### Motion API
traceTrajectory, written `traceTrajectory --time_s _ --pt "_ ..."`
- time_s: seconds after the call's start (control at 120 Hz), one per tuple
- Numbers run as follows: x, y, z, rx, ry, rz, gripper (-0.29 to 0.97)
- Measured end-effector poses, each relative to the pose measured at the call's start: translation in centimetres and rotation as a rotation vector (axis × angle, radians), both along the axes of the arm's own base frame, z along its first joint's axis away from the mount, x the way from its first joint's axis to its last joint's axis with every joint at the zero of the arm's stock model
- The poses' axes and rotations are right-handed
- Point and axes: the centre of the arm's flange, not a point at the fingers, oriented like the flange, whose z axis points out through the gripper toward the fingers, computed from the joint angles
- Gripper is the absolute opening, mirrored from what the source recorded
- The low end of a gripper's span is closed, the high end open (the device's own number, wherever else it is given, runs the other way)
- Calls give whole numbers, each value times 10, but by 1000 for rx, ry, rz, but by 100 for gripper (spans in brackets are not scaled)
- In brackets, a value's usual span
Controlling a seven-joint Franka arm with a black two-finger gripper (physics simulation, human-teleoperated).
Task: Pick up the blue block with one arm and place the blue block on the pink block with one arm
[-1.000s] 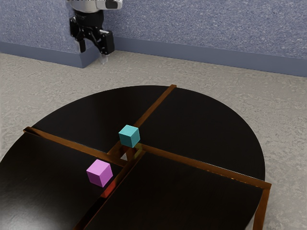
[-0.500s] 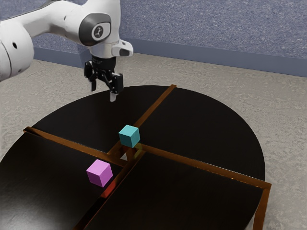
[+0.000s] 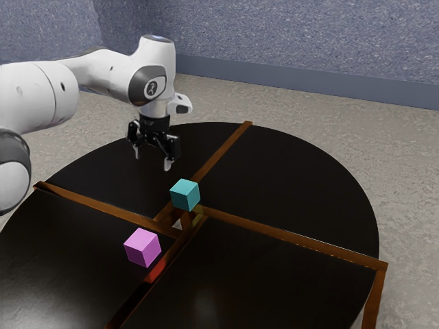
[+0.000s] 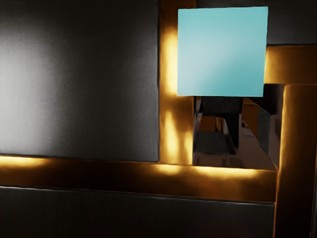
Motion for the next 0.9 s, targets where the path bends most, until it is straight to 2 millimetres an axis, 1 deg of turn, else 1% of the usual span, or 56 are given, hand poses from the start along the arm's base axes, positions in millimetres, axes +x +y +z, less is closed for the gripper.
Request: traceTrajectory --time_s 0.075,0.167,0.217,0.358,0.433,0.458,0.65,0.733,0.808,0.9 --pt "7 -1 -22 -5 5 8 68" --pt "12 -1 -41 -7 8 17 68" --pt "14 2 -51 -6 11 27 68" --pt "22 16 -70 -4 6 58 68" --pt "29 22 -89 -13 14 78 68" --pt "32 23 -93 -19 12 87 68" --pt "46 14 -97 -46 -20 128 68" --pt "52 6 -101 -56 -29 132 68" --pt "55 -1 -107 -65 -30 135 68" --pt "58 -3 -115 -66 -31 144 68"
